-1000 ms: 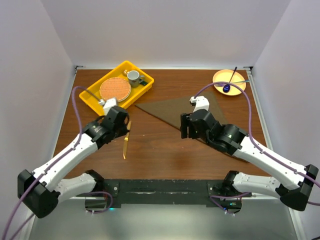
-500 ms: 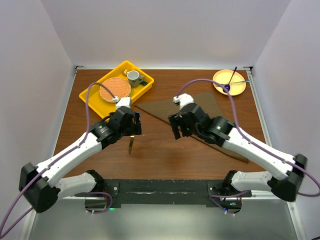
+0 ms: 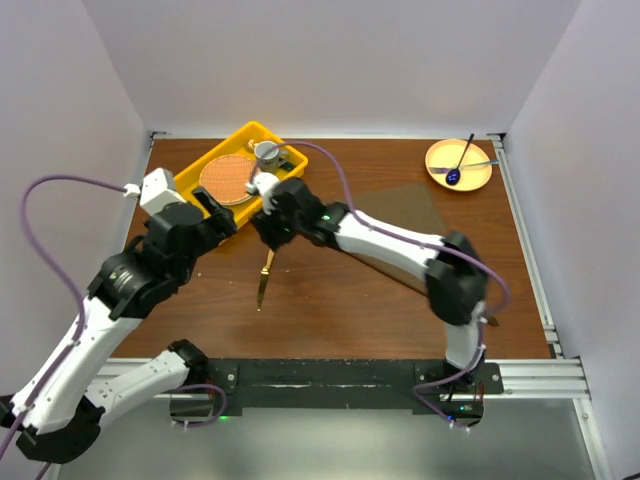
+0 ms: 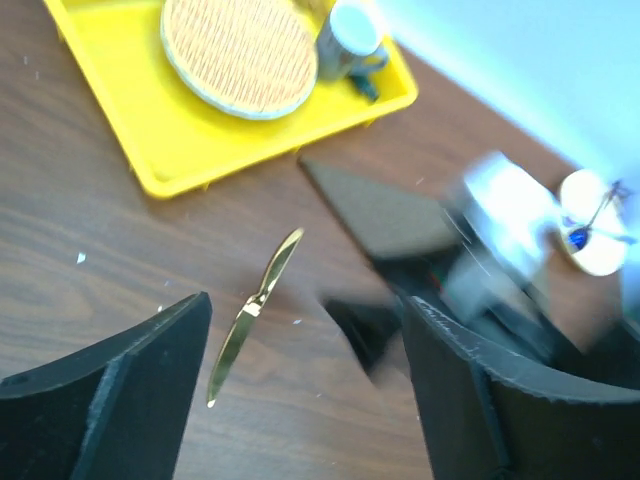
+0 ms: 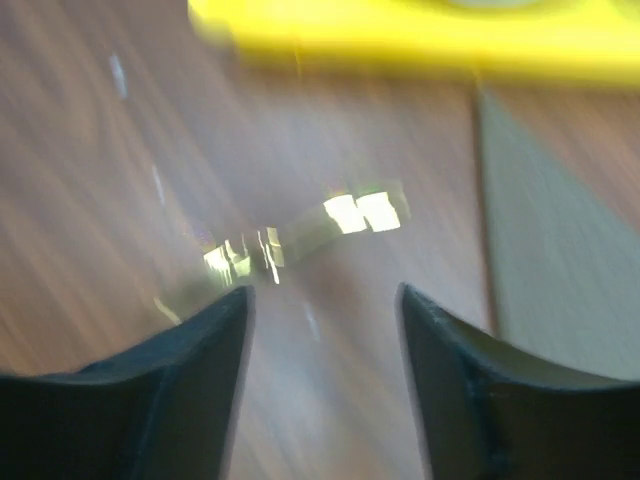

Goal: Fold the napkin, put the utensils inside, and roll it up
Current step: Grab a utensil with the right arm

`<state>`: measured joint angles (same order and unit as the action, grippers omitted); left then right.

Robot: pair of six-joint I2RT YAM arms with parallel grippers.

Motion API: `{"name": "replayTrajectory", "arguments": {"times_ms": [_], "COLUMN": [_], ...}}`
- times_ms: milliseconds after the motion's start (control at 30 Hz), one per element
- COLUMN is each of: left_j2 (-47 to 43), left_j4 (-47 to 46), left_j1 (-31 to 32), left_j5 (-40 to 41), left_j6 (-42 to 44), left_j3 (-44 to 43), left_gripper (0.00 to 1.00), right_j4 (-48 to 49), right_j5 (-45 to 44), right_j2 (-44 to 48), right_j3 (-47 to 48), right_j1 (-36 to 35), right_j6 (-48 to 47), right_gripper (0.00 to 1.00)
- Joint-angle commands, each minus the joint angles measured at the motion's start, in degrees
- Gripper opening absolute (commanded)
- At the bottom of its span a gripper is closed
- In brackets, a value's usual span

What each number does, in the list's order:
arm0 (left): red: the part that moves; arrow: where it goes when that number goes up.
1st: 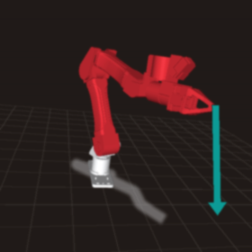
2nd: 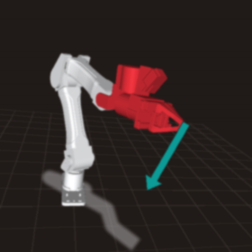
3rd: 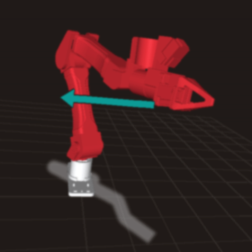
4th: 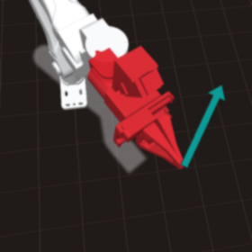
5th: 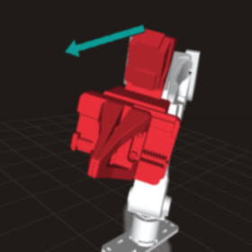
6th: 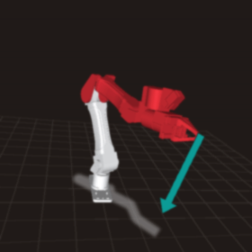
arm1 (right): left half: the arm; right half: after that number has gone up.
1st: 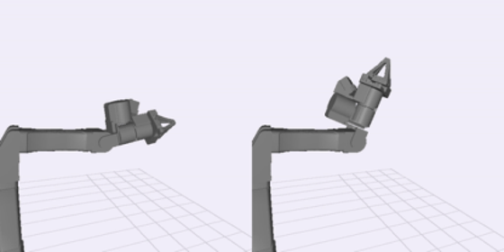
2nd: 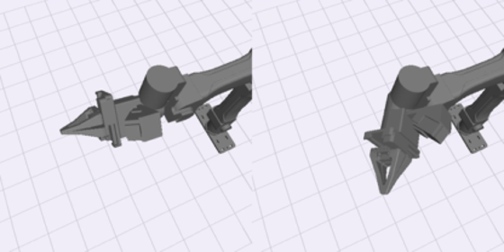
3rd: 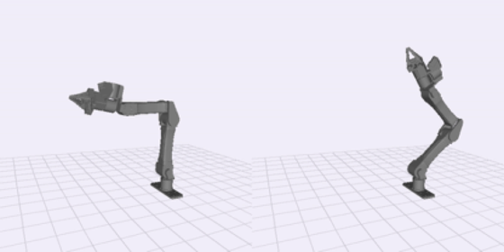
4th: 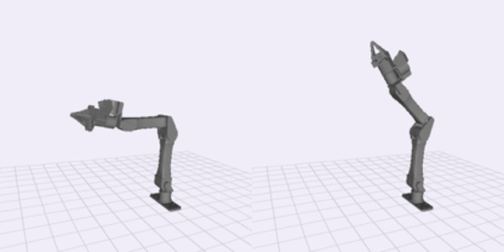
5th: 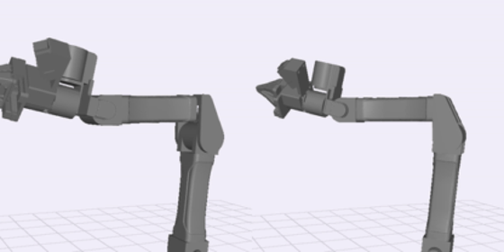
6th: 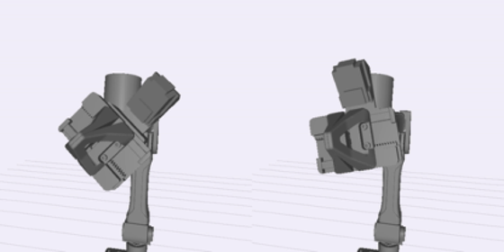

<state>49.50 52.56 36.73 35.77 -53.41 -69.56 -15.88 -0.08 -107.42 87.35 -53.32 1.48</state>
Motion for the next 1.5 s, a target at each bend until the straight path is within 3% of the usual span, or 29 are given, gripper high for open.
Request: {"name": "replayTrajectory", "arguments": {"times_ms": [0, 133, 600, 967, 1200, 1467], "left_j2": [-4.31, -5.46, -6.78, -7.13, -7.13, -7.48], "left_j4": [-0.43, -1.84, -4.92, -6.23, -7.20, -7.91], "left_j1": [-0.34, -0.34, -0.34, -0.26, -0.34, -0.26], "left_j5": [2.38, 2.11, -2.90, -3.69, -4.48, -5.80], "left_j6": [3.47, 6.91, 11.39, 12.62, 13.50, 13.33], "left_j3": [-4.18, -5.75, -3.65, -3.04, -2.69, -2.33], "left_gripper": [0.79, 0.77, 0.77, 0.77, 0.78, 0.78], "right_j4": [-6.19, 1.81, -0.29, -3.53, -0.12, -9.78], "right_j5": [5.86, 4.56, 0.17, -1.51, 4.64, 0.18], "right_j2": [-13.15, -16.59, -26.53, -17.93, -5.45, -8.68], "right_j3": [15.65, 14.60, 20.14, 7.76, -9.28, -1.49], "right_j1": [-0.29, -0.64, -0.38, 1.55, 0.94, 0.76], "right_j6": [11.26, 17.07, 20.41, 21.55, 21.48, 4.77], "right_gripper": [0.57, 0.54, 0.47, 0.48, 0.55, 0.80]}}
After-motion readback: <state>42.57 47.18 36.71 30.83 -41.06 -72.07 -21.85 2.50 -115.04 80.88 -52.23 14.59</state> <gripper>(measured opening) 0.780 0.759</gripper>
